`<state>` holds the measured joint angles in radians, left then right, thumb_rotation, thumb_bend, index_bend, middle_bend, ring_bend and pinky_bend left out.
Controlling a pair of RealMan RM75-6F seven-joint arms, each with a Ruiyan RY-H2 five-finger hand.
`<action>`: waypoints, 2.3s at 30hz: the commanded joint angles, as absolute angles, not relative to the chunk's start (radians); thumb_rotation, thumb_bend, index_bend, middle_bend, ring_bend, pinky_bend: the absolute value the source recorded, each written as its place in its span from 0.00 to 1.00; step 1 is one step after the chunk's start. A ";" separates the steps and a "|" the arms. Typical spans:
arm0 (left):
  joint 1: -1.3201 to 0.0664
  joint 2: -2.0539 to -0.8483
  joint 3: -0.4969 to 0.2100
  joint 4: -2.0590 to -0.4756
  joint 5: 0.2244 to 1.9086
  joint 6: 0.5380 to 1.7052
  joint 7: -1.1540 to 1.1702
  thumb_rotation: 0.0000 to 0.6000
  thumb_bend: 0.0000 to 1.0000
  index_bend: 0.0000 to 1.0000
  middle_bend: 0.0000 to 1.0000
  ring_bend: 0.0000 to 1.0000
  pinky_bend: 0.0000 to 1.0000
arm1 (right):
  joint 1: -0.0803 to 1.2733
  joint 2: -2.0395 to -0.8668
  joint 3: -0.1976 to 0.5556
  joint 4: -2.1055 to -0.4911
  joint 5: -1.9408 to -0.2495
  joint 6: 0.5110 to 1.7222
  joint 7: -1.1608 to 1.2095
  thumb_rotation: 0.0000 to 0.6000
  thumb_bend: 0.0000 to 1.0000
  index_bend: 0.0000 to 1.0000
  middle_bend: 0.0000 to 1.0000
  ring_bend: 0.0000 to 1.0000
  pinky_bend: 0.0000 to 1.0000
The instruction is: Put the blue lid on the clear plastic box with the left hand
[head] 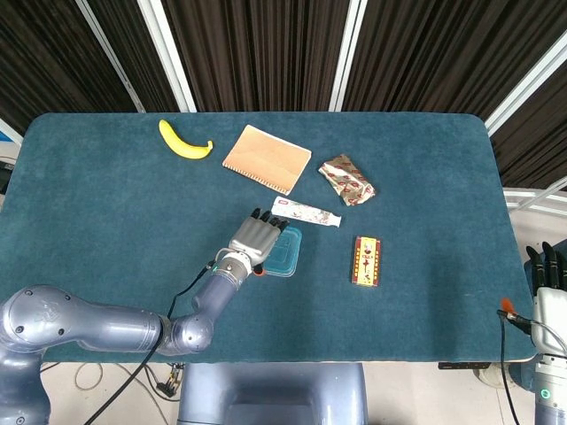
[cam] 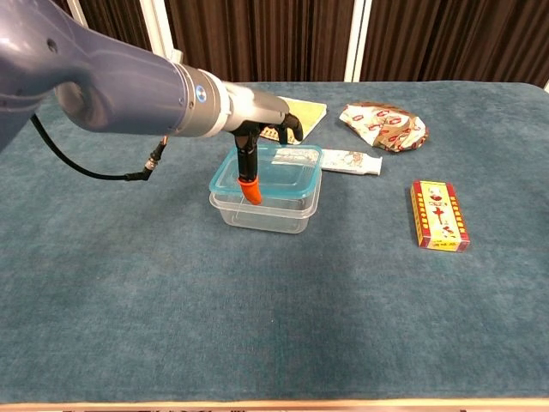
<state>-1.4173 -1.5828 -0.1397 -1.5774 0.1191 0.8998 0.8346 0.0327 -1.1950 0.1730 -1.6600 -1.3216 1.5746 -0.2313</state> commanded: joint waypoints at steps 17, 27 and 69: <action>-1.424 -1.618 -0.128 -1.556 0.124 0.913 0.857 1.00 0.28 0.10 0.28 0.00 0.00 | 0.032 -1.193 0.175 -1.664 -1.315 1.572 -0.231 1.00 0.30 0.11 0.03 0.00 0.00; -1.427 -1.626 -0.129 -1.563 0.112 0.929 0.873 1.00 0.28 0.10 0.28 0.00 0.00 | 0.032 -1.195 0.176 -1.664 -1.314 1.574 -0.232 1.00 0.30 0.11 0.03 0.00 0.00; -1.423 -1.670 -0.154 -1.566 0.058 1.034 0.987 1.00 0.27 0.10 0.28 0.00 0.00 | 0.032 -1.199 0.180 -1.664 -1.310 1.579 -0.231 1.00 0.30 0.11 0.03 0.00 0.00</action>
<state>-1.4236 -1.6699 -0.1535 -1.5663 0.0579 1.0336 0.9862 0.0316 -1.1990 0.1803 -1.6640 -1.3107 1.5788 -0.2312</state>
